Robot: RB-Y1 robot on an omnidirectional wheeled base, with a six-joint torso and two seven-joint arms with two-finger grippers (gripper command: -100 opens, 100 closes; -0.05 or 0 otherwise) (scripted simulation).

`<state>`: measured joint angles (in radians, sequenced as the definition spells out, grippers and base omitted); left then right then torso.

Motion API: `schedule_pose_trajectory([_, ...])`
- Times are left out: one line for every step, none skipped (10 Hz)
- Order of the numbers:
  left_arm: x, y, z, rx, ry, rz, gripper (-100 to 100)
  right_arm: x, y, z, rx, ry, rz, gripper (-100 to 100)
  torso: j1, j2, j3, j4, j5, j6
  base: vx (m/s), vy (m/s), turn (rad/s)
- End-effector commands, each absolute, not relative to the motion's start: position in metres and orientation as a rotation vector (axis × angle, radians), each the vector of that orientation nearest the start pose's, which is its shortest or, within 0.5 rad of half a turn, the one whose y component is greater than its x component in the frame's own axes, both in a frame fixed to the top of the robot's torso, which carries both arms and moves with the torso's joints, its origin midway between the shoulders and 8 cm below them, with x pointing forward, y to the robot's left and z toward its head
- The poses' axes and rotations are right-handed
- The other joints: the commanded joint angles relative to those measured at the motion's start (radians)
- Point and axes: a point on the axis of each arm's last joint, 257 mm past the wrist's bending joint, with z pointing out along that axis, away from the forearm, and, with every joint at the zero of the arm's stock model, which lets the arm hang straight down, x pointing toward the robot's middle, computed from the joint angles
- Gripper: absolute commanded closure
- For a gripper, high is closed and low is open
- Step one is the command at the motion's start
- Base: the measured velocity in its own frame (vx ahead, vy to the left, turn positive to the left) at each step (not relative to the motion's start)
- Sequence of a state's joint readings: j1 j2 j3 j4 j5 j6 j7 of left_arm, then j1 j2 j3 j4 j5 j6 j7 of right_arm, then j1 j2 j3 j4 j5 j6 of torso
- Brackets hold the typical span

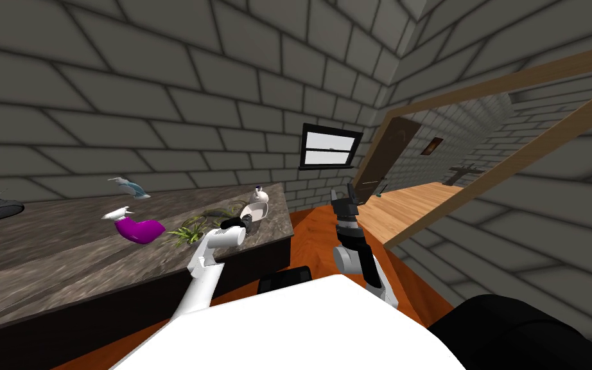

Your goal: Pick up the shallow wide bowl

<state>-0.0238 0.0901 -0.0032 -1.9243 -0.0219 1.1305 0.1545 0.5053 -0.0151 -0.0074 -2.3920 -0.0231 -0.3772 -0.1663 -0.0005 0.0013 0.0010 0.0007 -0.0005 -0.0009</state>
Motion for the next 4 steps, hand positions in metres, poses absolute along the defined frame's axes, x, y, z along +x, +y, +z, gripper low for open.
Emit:
schedule_pose_trajectory([0.4718,0.2548,-0.2968,-1.810,1.630,-0.715,100,0.3401,-0.2811,0.0494,0.736,0.574,1.461,0,0.000,0.000,0.000,0.000,0.000,0.000,-0.030,-0.004,-0.001])
schedule_pose_trajectory([0.4696,0.2545,-0.2922,-1.811,1.629,-0.715,100,0.3401,-0.2810,0.0494,0.736,0.574,1.461,0,-0.001,0.002,0.001,0.001,0.000,0.000,-0.047,-0.001,0.001])
schedule_pose_trajectory([0.4713,0.2541,-0.2941,-1.809,1.629,-0.716,100,0.3401,-0.2810,0.0494,0.736,0.574,1.461,0,-0.001,0.004,0.002,0.001,0.000,0.000,-0.020,0.001,0.000])
schedule_pose_trajectory([0.4707,0.2540,-0.2940,-1.811,1.630,-0.714,0,0.3401,-0.2810,0.0494,0.736,0.574,1.461,0,0.000,0.003,0.002,0.001,0.000,0.000,0.000,0.000,0.000])
